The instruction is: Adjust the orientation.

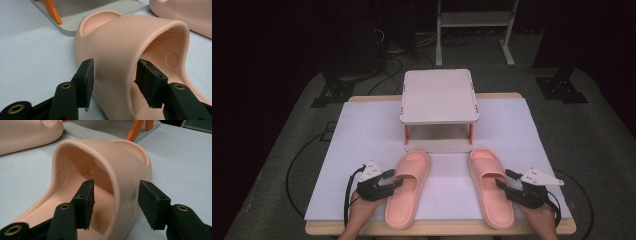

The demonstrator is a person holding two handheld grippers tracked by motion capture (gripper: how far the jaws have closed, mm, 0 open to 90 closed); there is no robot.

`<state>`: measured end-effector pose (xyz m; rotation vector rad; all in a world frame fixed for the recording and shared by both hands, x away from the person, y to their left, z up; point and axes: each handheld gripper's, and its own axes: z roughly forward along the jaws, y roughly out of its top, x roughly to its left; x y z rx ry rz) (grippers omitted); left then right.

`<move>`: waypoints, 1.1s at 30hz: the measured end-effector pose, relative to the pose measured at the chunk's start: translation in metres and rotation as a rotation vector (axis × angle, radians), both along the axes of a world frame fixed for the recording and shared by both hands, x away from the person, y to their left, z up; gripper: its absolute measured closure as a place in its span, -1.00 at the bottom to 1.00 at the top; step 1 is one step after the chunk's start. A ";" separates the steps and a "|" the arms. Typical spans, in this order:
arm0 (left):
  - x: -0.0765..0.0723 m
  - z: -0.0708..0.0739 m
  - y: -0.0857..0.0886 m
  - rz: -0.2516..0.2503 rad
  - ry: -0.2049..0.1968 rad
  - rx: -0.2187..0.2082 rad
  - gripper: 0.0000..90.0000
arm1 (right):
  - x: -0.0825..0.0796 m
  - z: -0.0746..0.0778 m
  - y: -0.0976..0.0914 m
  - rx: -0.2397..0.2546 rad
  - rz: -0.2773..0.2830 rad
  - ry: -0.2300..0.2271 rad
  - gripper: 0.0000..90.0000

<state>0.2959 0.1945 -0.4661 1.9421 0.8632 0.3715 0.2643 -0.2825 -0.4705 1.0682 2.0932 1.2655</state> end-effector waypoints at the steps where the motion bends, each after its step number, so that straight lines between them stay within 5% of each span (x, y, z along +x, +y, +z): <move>1: 0.000 0.000 0.000 0.000 0.001 0.001 0.11 | 0.000 0.000 0.001 -0.007 -0.010 -0.006 0.10; 14: 0.002 0.001 -0.003 0.033 -0.003 -0.004 0.19 | 0.004 -0.001 0.002 -0.036 -0.051 -0.009 0.43; 33: -0.001 -0.001 -0.003 0.063 -0.032 0.004 0.34 | 0.001 -0.002 0.005 -0.034 -0.106 -0.027 0.54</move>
